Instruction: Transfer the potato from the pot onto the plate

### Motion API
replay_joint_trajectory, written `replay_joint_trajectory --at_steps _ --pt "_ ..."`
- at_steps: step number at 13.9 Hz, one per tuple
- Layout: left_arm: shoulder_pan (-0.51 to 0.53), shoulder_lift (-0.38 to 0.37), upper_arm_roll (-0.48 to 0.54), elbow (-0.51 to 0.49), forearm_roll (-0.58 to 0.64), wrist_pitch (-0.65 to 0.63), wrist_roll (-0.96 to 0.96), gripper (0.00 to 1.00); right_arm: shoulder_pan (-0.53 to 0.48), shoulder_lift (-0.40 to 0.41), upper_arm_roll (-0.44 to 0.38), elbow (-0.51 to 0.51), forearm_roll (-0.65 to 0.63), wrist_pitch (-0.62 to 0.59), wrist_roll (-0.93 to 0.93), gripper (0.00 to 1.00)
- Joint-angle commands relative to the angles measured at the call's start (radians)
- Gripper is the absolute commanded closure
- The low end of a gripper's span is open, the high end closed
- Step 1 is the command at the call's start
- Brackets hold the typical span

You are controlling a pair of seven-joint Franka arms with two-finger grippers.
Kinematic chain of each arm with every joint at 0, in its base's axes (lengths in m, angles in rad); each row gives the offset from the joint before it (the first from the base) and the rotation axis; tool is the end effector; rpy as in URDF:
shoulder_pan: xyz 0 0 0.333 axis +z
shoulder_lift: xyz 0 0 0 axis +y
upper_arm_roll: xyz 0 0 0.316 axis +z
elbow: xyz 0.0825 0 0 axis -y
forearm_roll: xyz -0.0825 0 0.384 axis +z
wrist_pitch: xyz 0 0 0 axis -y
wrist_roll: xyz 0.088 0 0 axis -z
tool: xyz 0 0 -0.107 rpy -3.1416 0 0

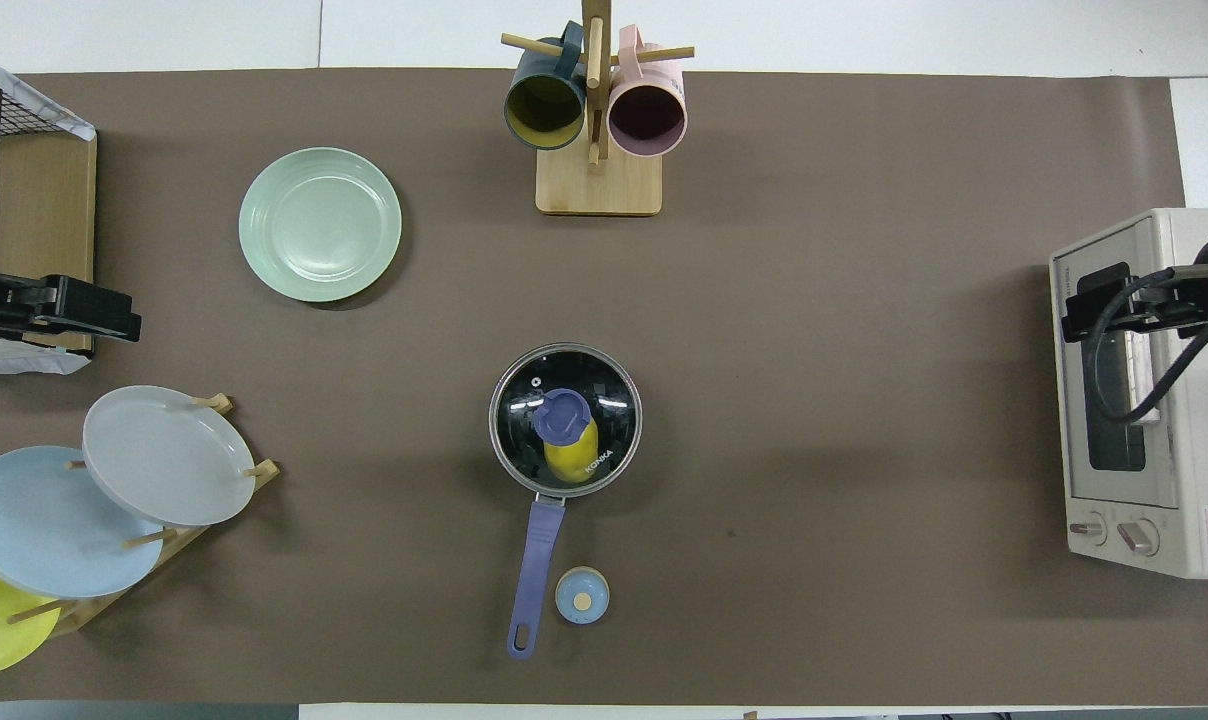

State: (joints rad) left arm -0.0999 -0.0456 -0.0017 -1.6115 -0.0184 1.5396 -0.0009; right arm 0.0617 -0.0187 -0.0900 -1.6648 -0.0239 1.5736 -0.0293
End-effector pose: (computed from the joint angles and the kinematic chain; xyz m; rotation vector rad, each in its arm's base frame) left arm 0.5338 -0.0565 0.6276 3.1204 -0.1578 -0.0425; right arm 0.5454 -0.0184 0.5908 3.1194 0.0031 -0.1142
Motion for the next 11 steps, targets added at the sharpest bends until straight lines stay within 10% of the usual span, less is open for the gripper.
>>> replay_joint_trajectory --at_steps 1,11 --pt "0.000 -0.016 0.000 -0.007 0.020 -0.003 -0.002 0.00 0.000 -0.006 -0.004 -0.009 0.013 0.016 -0.023 0.00" --pt "0.000 -0.016 0.000 -0.007 0.020 -0.003 -0.002 0.00 0.056 -0.023 -0.002 -0.047 0.015 0.019 -0.009 0.00"
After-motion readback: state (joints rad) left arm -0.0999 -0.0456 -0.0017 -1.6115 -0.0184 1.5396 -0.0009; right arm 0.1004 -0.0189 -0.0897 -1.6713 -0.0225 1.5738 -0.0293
